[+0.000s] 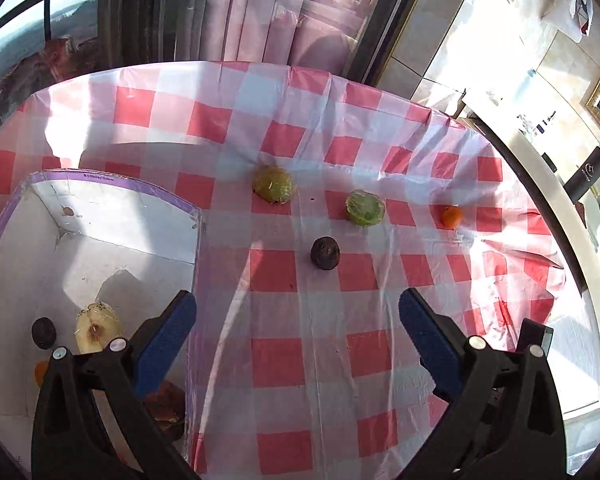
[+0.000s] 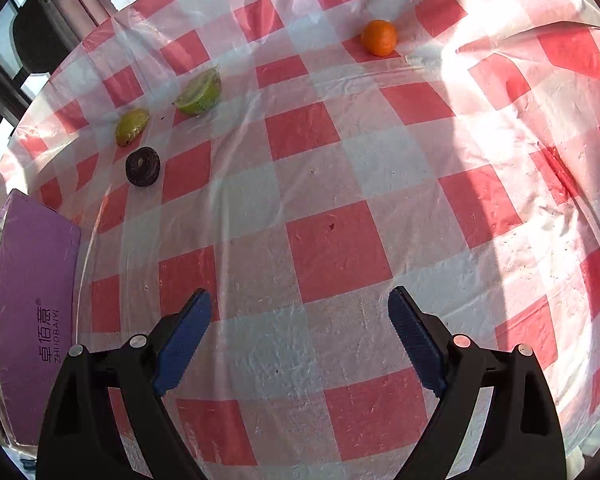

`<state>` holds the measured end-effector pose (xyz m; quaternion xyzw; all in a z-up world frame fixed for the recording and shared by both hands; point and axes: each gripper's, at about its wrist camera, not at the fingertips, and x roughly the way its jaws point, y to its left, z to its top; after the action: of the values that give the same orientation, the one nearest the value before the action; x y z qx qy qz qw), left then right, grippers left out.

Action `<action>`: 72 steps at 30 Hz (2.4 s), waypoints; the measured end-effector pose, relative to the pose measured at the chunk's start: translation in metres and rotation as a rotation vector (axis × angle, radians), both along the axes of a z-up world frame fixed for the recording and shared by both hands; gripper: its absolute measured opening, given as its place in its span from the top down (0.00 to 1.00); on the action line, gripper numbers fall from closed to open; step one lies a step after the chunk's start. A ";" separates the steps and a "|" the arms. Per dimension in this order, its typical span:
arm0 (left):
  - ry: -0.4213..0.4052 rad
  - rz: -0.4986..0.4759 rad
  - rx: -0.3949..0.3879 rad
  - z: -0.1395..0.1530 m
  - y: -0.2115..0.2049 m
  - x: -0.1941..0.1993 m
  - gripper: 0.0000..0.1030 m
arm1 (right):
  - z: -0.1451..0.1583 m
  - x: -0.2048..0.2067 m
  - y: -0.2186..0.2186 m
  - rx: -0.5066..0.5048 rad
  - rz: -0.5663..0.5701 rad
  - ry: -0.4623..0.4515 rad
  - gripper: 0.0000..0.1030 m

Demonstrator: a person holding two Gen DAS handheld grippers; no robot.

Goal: Organize fruits
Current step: 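Withdraw both tools from the box back over the checked cloth, then grasp the green wrapped pomelo with the right tool while the left tool grasps the dark passion fruit, then carry the green pomelo and passion fruit into the white box and open both tools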

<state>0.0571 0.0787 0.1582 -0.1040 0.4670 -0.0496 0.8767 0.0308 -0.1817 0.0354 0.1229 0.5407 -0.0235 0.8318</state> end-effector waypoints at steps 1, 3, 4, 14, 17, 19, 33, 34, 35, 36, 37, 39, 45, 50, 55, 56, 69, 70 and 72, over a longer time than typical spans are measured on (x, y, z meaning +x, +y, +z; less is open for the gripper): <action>0.026 -0.004 0.008 -0.010 -0.012 0.006 0.02 | -0.002 0.005 -0.009 -0.008 0.004 -0.006 0.16; 0.075 -0.003 0.025 -0.039 -0.033 0.018 0.02 | -0.009 0.016 -0.022 -0.024 0.029 -0.008 0.16; 0.095 0.005 0.038 -0.051 -0.041 0.024 0.02 | -0.013 0.022 -0.027 -0.030 0.050 -0.007 0.16; 0.094 0.039 0.243 -0.128 -0.076 0.059 0.02 | -0.024 0.116 0.009 -0.101 0.446 -0.136 0.16; 0.087 0.022 0.266 -0.135 -0.084 0.064 0.02 | -0.026 0.148 0.035 -0.105 0.544 -0.172 0.16; 0.072 0.019 0.271 -0.136 -0.086 0.066 0.02 | -0.026 0.168 0.053 -0.106 0.608 -0.197 0.16; 0.092 0.007 0.202 -0.150 -0.087 0.110 0.22 | -0.024 0.216 0.079 -0.075 0.696 -0.271 0.44; 0.087 0.011 0.204 -0.151 -0.087 0.113 0.22 | -0.024 0.211 0.069 -0.056 0.661 -0.269 0.44; 0.082 0.013 0.206 -0.151 -0.087 0.117 0.22 | -0.023 0.206 0.060 -0.042 0.631 -0.265 0.44; 0.077 0.013 0.209 -0.151 -0.088 0.121 0.24 | -0.022 0.199 0.048 -0.027 0.598 -0.261 0.44; 0.072 0.014 0.220 -0.151 -0.088 0.124 0.27 | -0.022 0.192 0.038 -0.012 0.565 -0.258 0.44; 0.064 0.007 0.246 -0.152 -0.091 0.129 0.37 | -0.021 0.178 0.022 0.005 0.518 -0.254 0.44; 0.067 0.002 0.239 -0.148 -0.091 0.132 0.62 | -0.020 0.132 -0.003 0.012 0.446 -0.250 0.44; 0.081 -0.037 0.227 -0.144 -0.105 0.106 0.62 | -0.017 0.102 -0.014 0.001 0.410 -0.236 0.44; 0.107 -0.070 0.197 -0.136 -0.118 0.063 0.62 | -0.011 0.075 -0.025 0.029 0.357 -0.198 0.44; 0.112 -0.079 0.193 -0.136 -0.120 0.057 0.62 | -0.010 0.070 -0.025 0.033 0.353 -0.190 0.44; 0.126 -0.207 0.145 -0.114 -0.104 -0.013 0.62 | 0.009 -0.012 -0.010 -0.005 0.295 -0.104 0.44; 0.125 -0.211 0.136 -0.110 -0.101 -0.017 0.62 | 0.010 -0.019 -0.007 -0.006 0.288 -0.098 0.44; 0.119 -0.222 0.121 -0.102 -0.095 -0.025 0.62 | 0.014 -0.031 -0.001 -0.005 0.273 -0.090 0.44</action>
<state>0.0322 -0.0161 0.0562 -0.0015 0.5290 -0.1116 0.8412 -0.0002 -0.1828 0.0491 0.0471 0.5146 0.0942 0.8510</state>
